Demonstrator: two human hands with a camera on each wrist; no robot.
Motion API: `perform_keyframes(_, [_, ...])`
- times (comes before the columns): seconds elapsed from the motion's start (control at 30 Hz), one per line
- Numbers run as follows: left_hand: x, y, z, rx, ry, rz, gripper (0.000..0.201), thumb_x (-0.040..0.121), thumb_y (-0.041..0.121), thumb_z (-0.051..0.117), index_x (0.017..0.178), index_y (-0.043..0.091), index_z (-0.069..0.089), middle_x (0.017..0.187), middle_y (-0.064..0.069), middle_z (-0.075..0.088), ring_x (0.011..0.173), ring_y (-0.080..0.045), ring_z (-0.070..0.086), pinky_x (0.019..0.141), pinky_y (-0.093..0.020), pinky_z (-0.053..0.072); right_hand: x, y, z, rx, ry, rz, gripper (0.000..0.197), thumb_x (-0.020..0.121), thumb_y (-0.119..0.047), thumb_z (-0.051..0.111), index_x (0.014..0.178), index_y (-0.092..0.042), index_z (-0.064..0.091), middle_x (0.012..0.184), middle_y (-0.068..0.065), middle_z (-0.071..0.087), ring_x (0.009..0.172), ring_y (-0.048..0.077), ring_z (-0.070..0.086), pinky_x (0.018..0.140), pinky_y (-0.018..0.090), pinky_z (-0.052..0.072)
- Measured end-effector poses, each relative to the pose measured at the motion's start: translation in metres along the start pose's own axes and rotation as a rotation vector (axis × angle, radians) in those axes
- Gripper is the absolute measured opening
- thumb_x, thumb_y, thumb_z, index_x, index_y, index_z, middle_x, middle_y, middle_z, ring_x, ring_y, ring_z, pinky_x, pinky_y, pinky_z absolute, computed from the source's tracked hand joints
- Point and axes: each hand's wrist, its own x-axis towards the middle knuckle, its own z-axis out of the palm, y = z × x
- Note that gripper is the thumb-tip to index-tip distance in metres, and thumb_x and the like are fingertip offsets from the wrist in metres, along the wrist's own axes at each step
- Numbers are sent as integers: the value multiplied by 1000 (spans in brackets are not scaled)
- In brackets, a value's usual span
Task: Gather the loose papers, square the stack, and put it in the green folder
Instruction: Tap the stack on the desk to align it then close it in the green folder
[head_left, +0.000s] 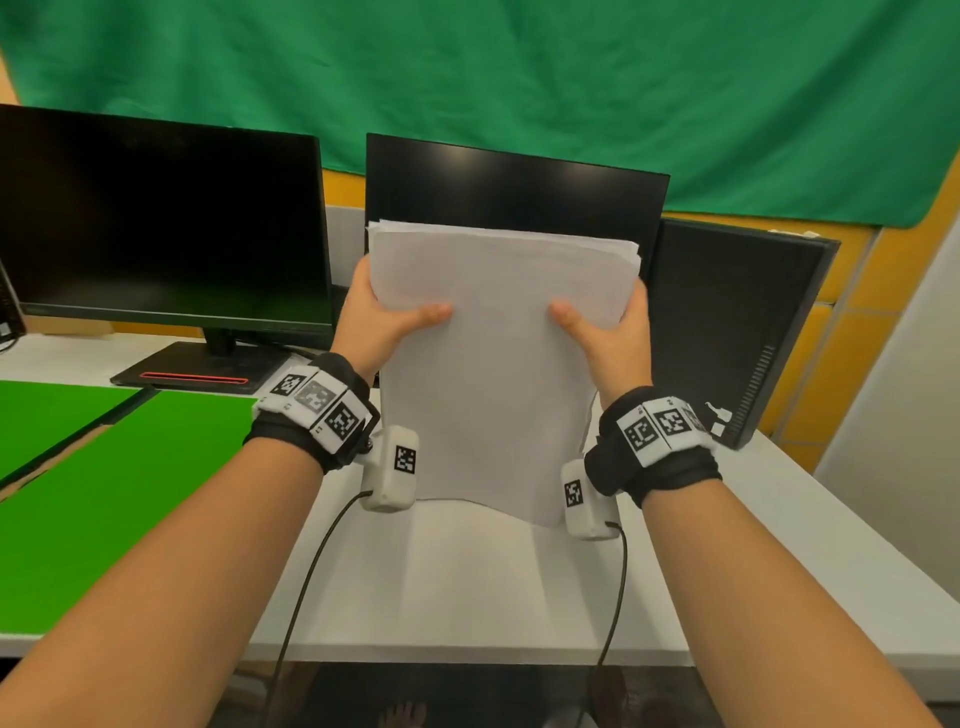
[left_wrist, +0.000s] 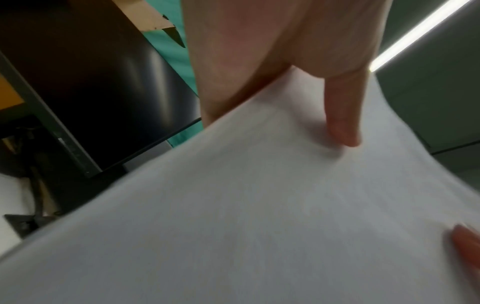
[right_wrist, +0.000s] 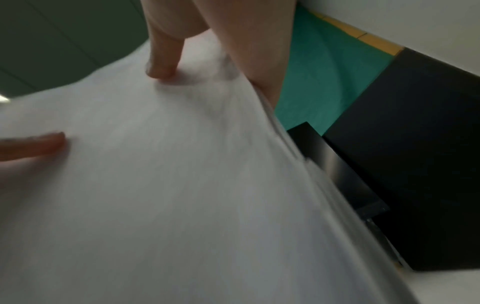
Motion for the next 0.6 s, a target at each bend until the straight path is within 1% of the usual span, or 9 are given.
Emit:
perform_keyframes(0.1, [3,7,5,68,110,109,95,69,20,79,143,21,19,136,-5,42,119,-20,50,99,-42,48,6,-11,-1,-73,82,-234,86,75,-21,75,142,-30,22,124,6,47,111,14,51,91,10,44])
perform_keyframes(0.17, [2,12,7,119,153,258,101,69,21,79,144,28,11,147,-4,30,128,-22,43,105,-42,43,8,-19,0,-186,66,-348,65,82,-21,68,134,-34,31,121,4,45,109,8,49,88,-3,35])
perform_keyframes(0.23, [1,11,8,196,136,367,88,71,27,76,136,36,17,142,4,30,129,-24,41,106,-47,43,12,-21,2,-265,60,-409,36,90,-22,55,126,-20,52,115,-2,49,103,-2,48,86,-6,32])
perform_keyframes(0.27, [1,10,8,222,120,365,77,72,30,74,131,38,24,136,4,34,125,-24,45,102,-48,46,15,-19,2,-263,74,-407,30,92,-22,50,120,-13,58,111,-4,51,99,-8,48,85,-4,33])
perform_keyframes(0.33, [0,9,7,208,109,323,57,77,34,69,123,34,35,127,-2,43,113,-22,52,93,-46,53,18,-18,2,-225,107,-384,29,94,-21,44,112,-8,62,103,-6,55,92,-16,50,83,0,37])
perform_keyframes(0.4, [3,12,6,172,129,313,47,83,31,63,122,26,38,118,-1,45,103,-15,55,86,-37,56,20,-18,2,-202,115,-363,28,94,-19,43,113,-8,61,100,-9,57,90,-15,51,83,2,40])
perform_keyframes(0.47, [6,15,4,129,140,301,51,84,26,63,127,24,35,114,4,45,98,-9,55,81,-25,56,19,-19,1,-181,107,-314,29,94,-19,45,122,-12,54,102,-15,53,91,-10,52,79,1,41])
perform_keyframes(0.53, [7,12,1,61,104,235,62,82,21,67,129,28,28,115,8,45,99,-6,55,77,-18,55,13,-15,-1,-128,82,-230,39,93,-21,50,131,-17,43,110,-16,49,94,-7,51,78,3,44])
perform_keyframes(0.6, [3,0,-2,-13,30,103,71,77,20,71,134,22,29,121,3,47,104,-10,56,79,-22,55,4,-1,-4,-65,19,-103,48,91,-21,56,135,-17,38,116,-10,49,96,-6,52,71,5,48])
